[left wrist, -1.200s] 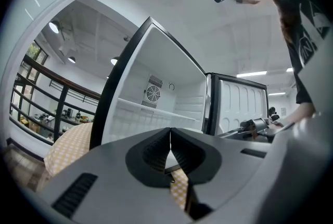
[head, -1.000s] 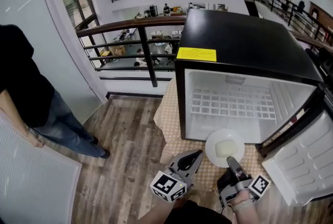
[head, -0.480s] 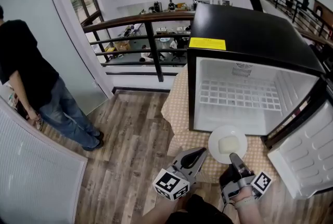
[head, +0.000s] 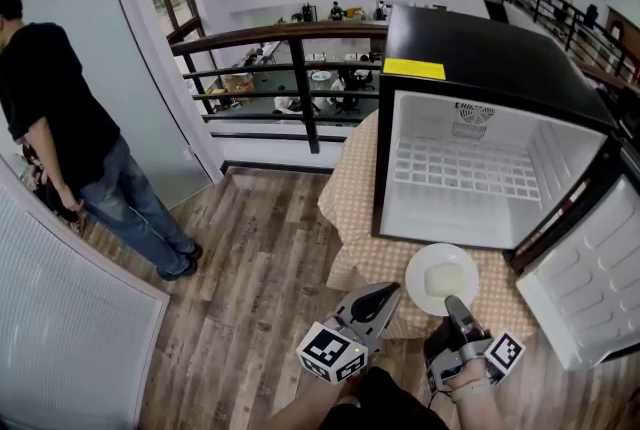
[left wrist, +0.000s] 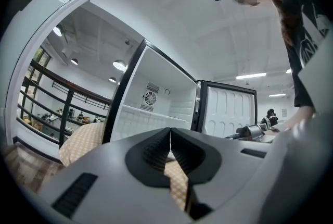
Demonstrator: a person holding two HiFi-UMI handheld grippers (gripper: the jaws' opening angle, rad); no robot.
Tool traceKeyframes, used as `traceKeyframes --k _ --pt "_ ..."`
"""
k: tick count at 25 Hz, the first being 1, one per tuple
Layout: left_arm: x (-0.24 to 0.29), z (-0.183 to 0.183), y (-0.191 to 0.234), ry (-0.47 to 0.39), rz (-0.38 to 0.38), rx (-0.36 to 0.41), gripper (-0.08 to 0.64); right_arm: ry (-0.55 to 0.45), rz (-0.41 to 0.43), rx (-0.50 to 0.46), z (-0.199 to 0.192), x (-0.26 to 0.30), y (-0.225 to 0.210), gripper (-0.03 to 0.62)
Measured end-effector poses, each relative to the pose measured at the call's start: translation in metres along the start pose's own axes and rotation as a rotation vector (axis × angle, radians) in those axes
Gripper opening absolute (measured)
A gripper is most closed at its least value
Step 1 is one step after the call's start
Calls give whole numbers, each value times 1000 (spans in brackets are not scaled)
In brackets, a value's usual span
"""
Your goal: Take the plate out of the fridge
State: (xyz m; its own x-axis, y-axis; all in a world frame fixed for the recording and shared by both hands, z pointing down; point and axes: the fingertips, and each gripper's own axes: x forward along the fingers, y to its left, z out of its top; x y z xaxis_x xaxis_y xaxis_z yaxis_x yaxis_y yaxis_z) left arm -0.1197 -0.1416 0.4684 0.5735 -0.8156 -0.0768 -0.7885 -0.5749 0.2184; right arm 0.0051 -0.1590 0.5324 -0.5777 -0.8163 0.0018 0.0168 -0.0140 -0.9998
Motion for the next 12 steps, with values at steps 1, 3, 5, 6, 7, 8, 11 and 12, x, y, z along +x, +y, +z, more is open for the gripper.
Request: traceKeyframes --k 1,3,5,6,7,8,11,12 --pt "-2 1 -3 -2 -3 1 11 -1 0 0 -2 -3 1 58" --pt "-5 2 -8 -6 -9 4 11 -5 2 -3 -5 -9 2 58" --pt "-8 2 -13 -5 -17 7 11 -11 4 -6 -8 -15 1 58" --pt "-9 2 -15 -4 -22 9 11 -14 6 -6 -9 -18 1 58" --pt "-10 2 -18 -3 -26 11 11 -16 8 -5 -11 -20 2 58" --pt "-12 2 -21 -2 -29 12 11 -18 10 -4 -13 -23 2 58" --pt "-16 0 -30 -1 -40 9 11 -28 12 -2 -17 -33 3 58" --pt "-17 0 -34 -2 -45 8 11 -34 11 -3 -17 -36 3 58"
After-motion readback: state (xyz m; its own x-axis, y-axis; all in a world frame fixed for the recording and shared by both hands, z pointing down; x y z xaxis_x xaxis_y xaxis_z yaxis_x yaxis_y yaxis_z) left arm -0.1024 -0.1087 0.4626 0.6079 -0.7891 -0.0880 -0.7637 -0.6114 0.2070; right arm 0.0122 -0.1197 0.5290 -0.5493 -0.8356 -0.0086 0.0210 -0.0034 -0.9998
